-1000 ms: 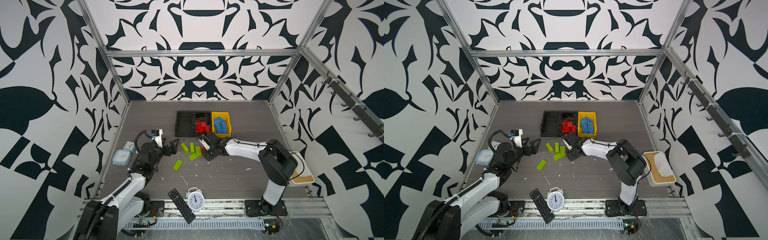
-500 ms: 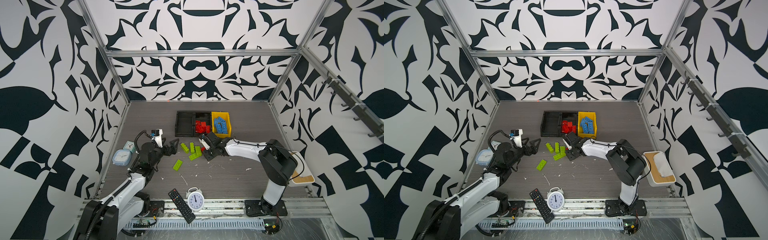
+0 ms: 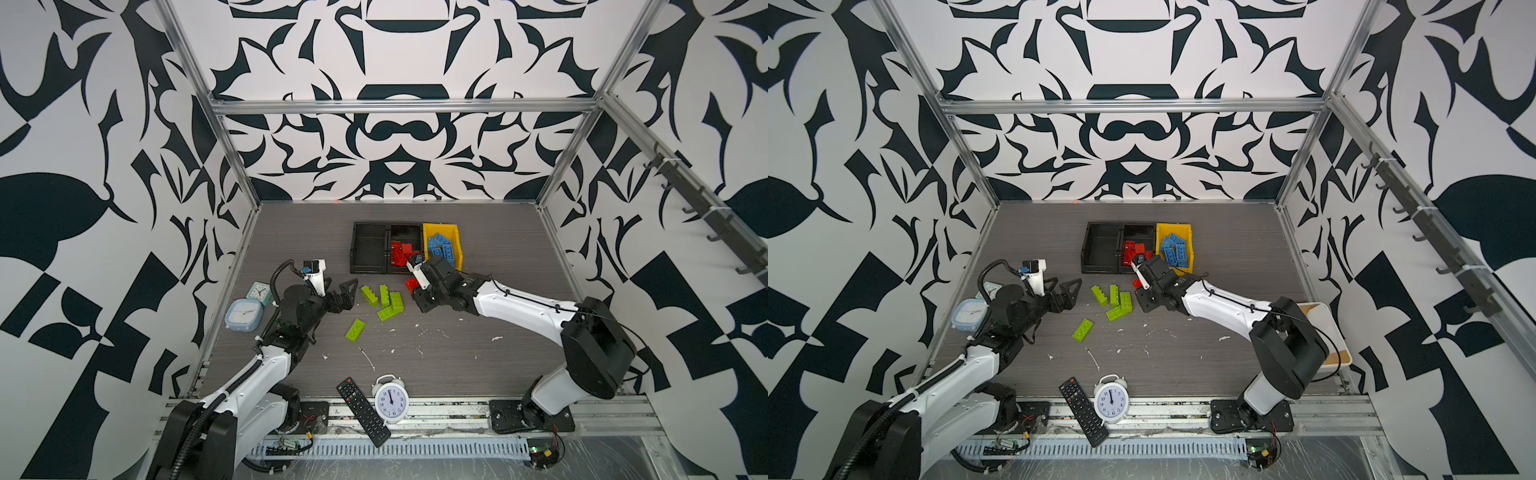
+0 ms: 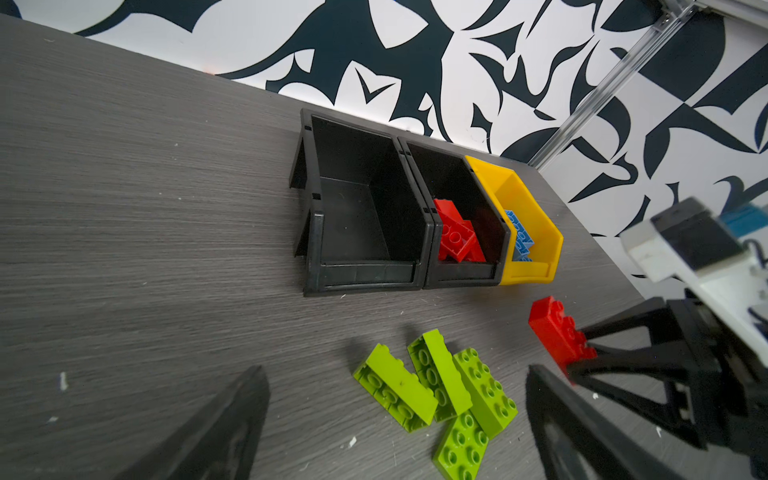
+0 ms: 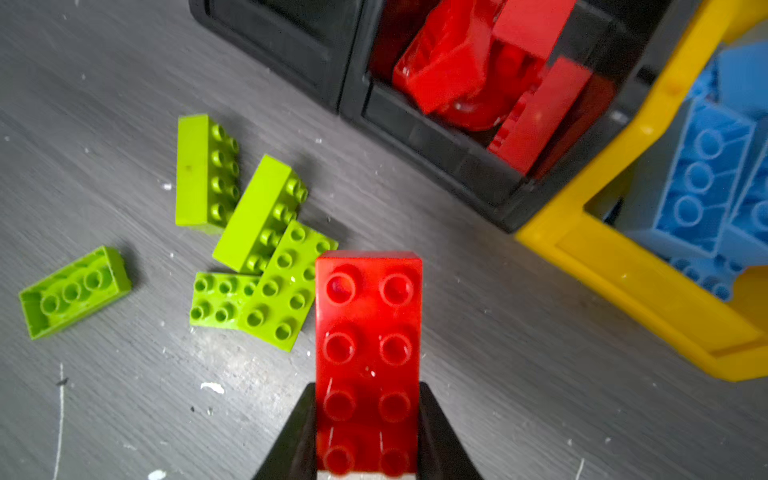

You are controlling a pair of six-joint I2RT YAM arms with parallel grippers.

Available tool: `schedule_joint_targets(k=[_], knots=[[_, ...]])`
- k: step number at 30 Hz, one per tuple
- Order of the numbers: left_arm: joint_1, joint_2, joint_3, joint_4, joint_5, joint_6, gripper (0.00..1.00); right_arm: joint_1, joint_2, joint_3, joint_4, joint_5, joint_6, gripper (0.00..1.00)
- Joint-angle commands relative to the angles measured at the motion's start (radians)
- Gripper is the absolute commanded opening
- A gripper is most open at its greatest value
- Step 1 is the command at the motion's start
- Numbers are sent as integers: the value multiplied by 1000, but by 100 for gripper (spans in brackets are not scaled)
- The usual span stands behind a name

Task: Sort the legos into containers by color
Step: 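Close the right gripper on the red brick and lift it, then carry the red brick with the right gripper into the red-filled black bin and release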

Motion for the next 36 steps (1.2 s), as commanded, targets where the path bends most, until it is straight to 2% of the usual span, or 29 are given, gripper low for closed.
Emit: schedule_joint_targets(k=[1,11,25,30,33,36], knots=[[-4,-11,26,-32,-18,-1,99,-8,43,105,47,44,7,24],[-4,9,43,-41,-14,1,99,-52,265,365,121,115,64,24],[-4,13,45,-45,0,9,99,-94,398,475,205,131,108,26],[-4,20,49,-56,-19,1,99,-94,410,487,200,128,106,37],[-4,16,60,-78,-43,-2,99,-95,400,481,189,117,107,54],[-4,15,88,-137,-64,8,99,-94,375,464,173,94,104,61]])
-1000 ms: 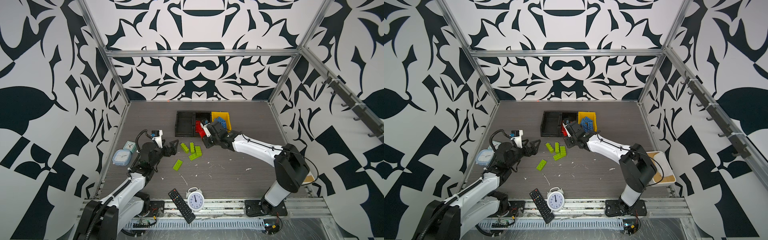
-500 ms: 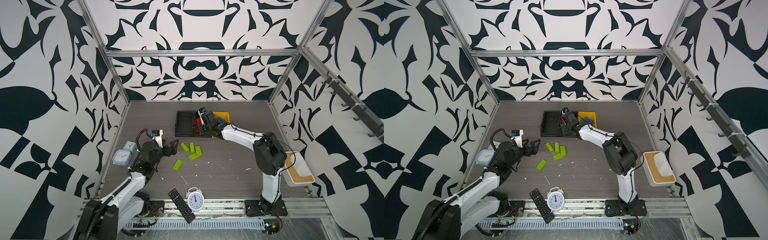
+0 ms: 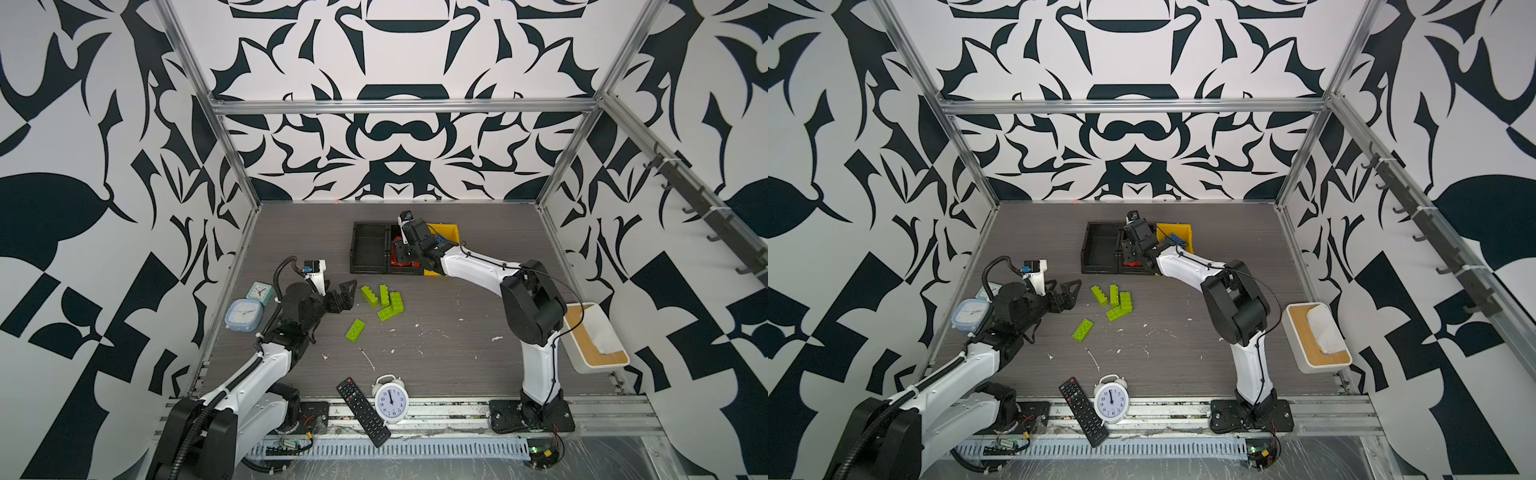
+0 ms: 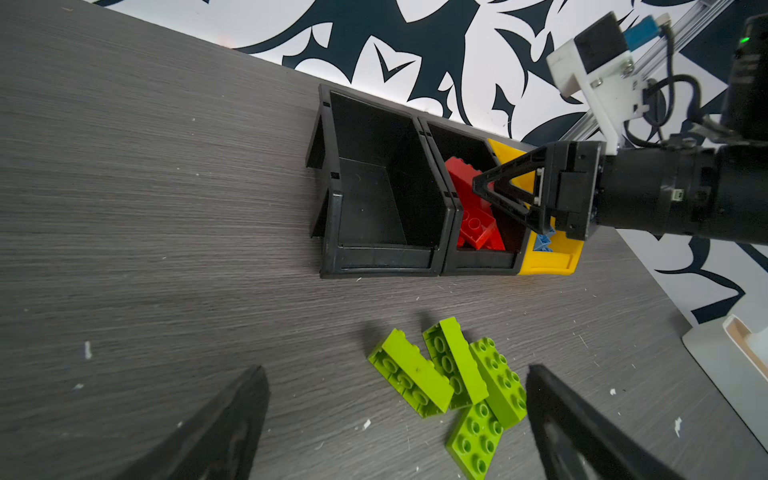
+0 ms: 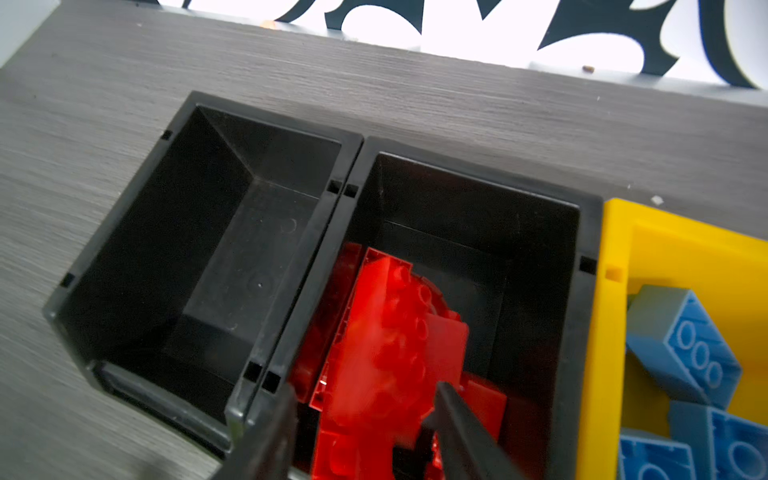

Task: Sort the legos into containers by color
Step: 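Carry the red brick with the right gripper into the red-filled black bin and release, then draw the right gripper back while the left gripper moves over the green bricks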

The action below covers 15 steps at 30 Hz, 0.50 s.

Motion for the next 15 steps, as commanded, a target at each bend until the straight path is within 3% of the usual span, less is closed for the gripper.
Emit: schedule_joint_targets(k=[1,6,10,12,15], knots=[[-4,-1,69,-85,-39,5,99,2,-63,10,-18,-37,1,62],[-27,2,169,-303,-64,42,99,14,-233,-153,36,-136,20,64],[-128,32,259,-539,-162,72,99,12,-471,-321,77,-192,-16,64],[-175,37,280,-615,-184,61,99,6,-593,-401,80,-188,-52,65],[-249,40,297,-699,-215,59,99,-1,-768,-484,12,-93,-141,74]])
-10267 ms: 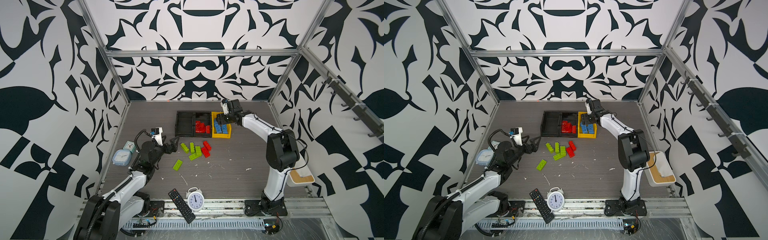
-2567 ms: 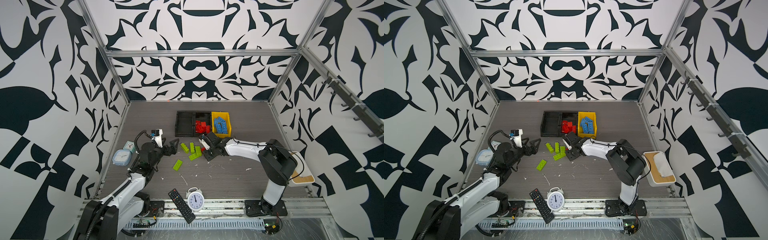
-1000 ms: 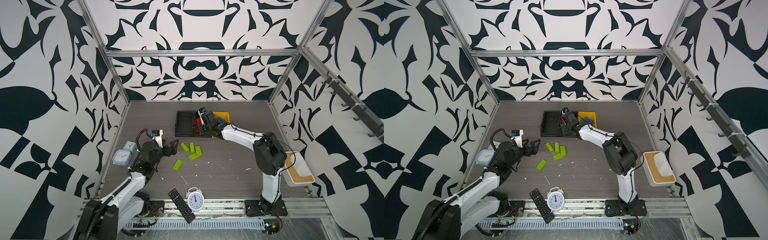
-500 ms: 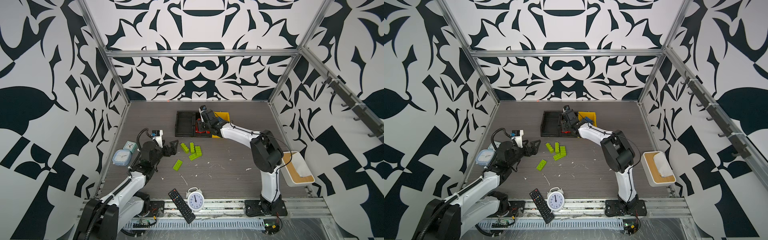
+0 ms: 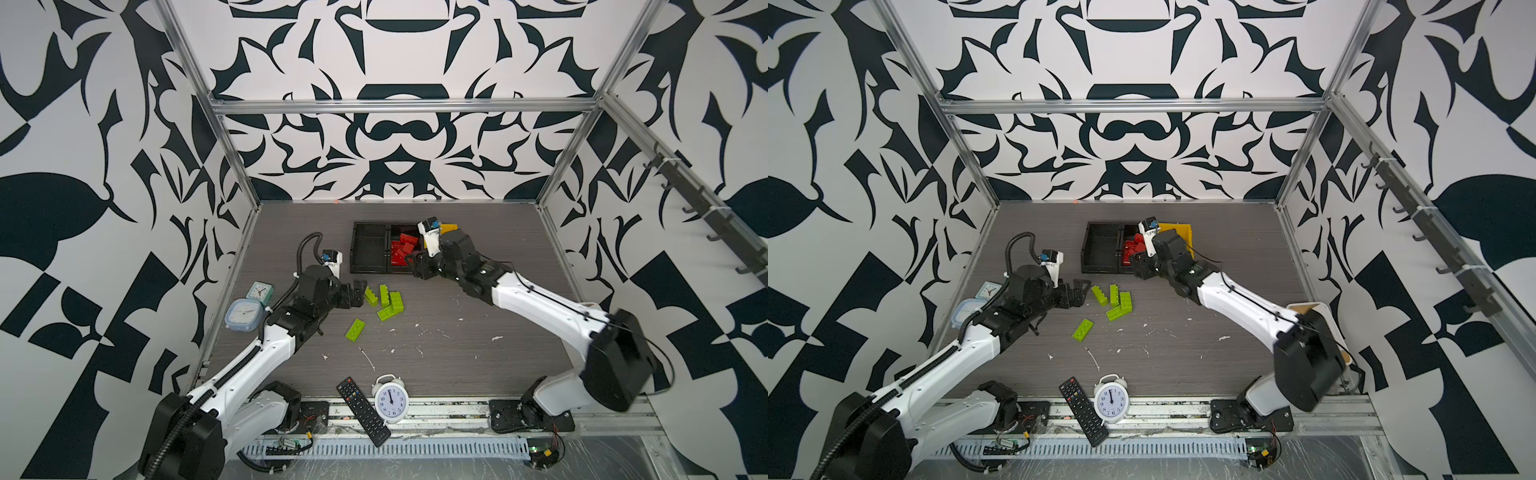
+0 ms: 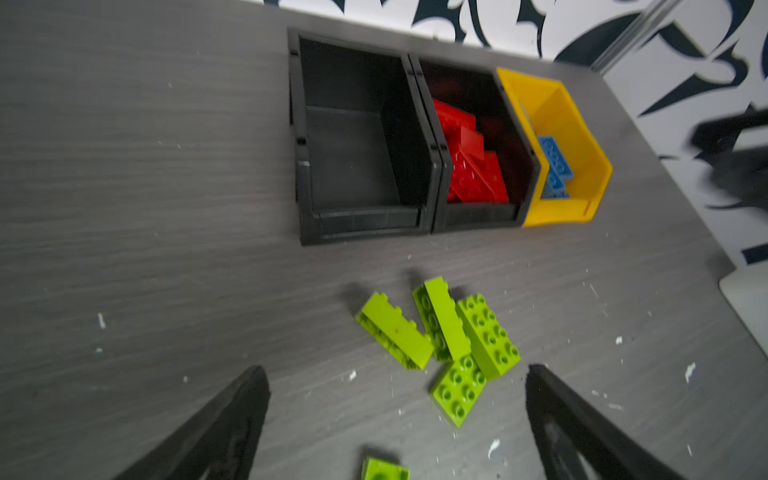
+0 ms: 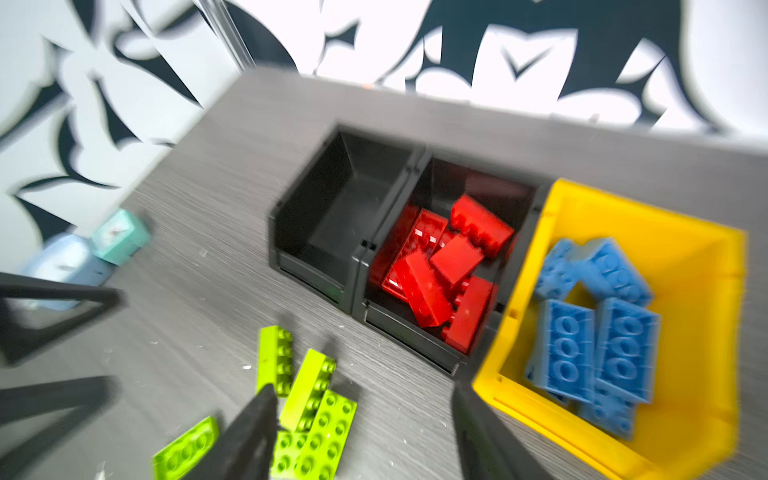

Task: Sort the legos into containers by color
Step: 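Draw the right gripper back while the left gripper moves over the green bricks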

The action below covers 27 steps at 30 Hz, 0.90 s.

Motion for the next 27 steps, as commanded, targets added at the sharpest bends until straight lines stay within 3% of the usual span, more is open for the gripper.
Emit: schedule_joint_targets(k=[1,4,7,9,12,17,27], knots=[[-70,10,28,-209,-67,5,99,-10,-180,-74,-21,101,-122,74],[-127,48,72,-300,-125,-11,99,-28,-326,-178,4,245,-196,77],[-149,111,126,-383,-123,-35,99,-64,-445,-328,140,336,-220,80],[-161,159,149,-406,-107,-58,99,-74,-470,-416,238,411,-223,86],[-173,226,161,-414,-87,-85,99,-75,-436,-473,302,482,-238,88],[-173,352,179,-418,-60,-91,99,-75,-404,-493,298,399,-212,88],[-173,438,183,-394,0,-109,99,-75,-412,-603,416,411,-193,90]])
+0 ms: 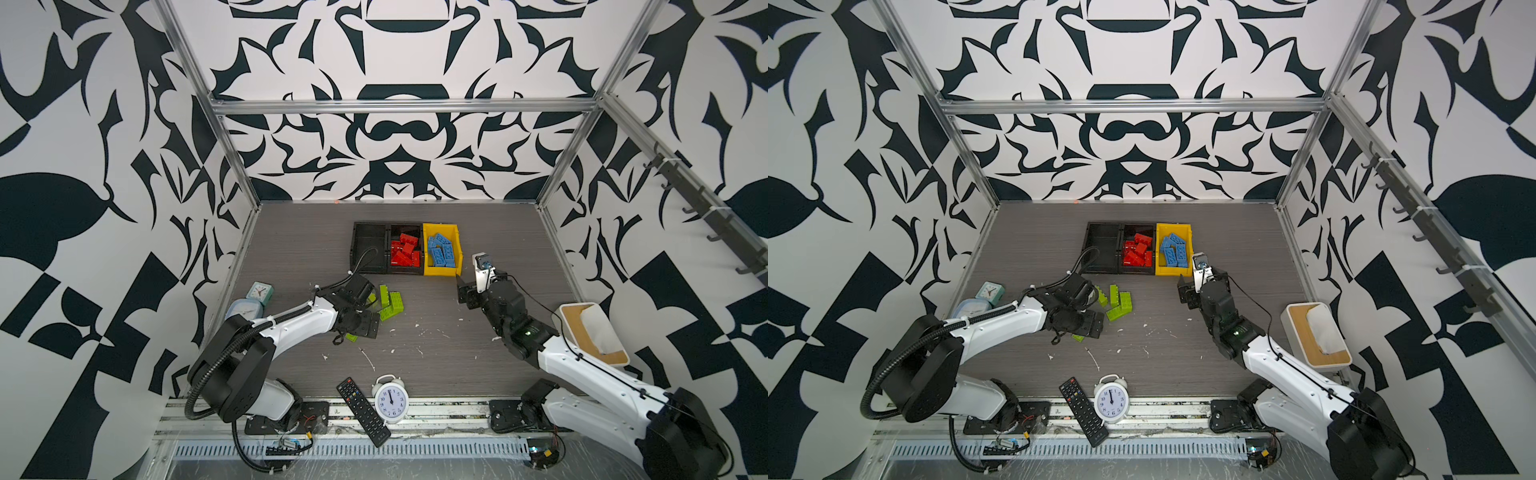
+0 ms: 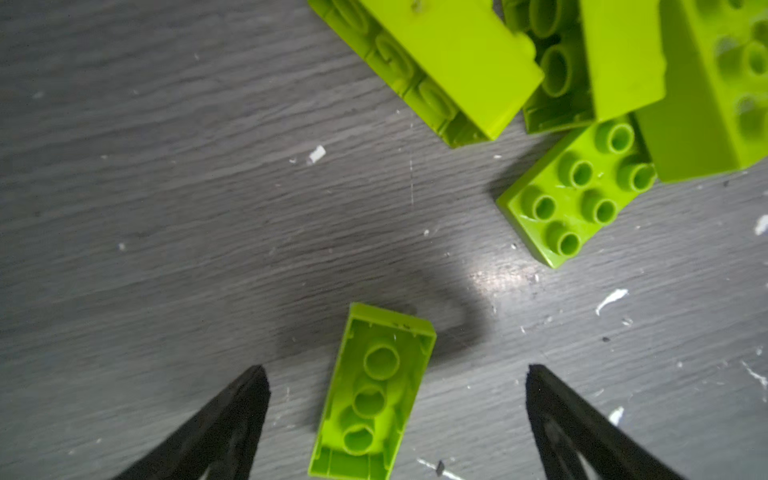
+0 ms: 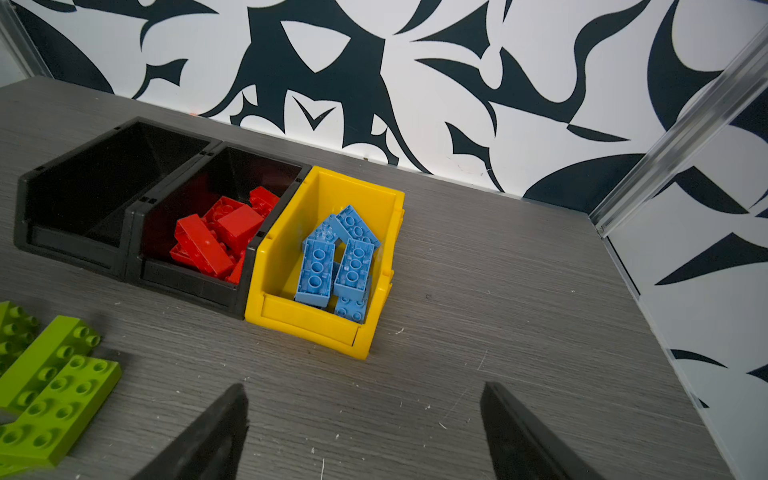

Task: Sort the legos into containers by color
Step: 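Draw the right gripper back while the left gripper moves over the green bricks, then lower the left gripper onto a lime-green brick and close on it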

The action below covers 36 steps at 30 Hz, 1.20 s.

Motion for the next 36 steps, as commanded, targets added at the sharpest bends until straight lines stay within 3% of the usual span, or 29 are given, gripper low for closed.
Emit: schedule_joint_targets(k=[1,11,19,36], knots=[[-3,17,22,-14,51,-29,99,2,-5,8,73,18,10,91],[-29,-80,-56,67,186,-148,99,1,8,1,81,44,29,92],[-50,-41,-40,-18,20,-171,95,0,69,32,53,39,32,92],[-51,38,-36,-26,-31,-177,66,0,113,46,32,30,45,92]])
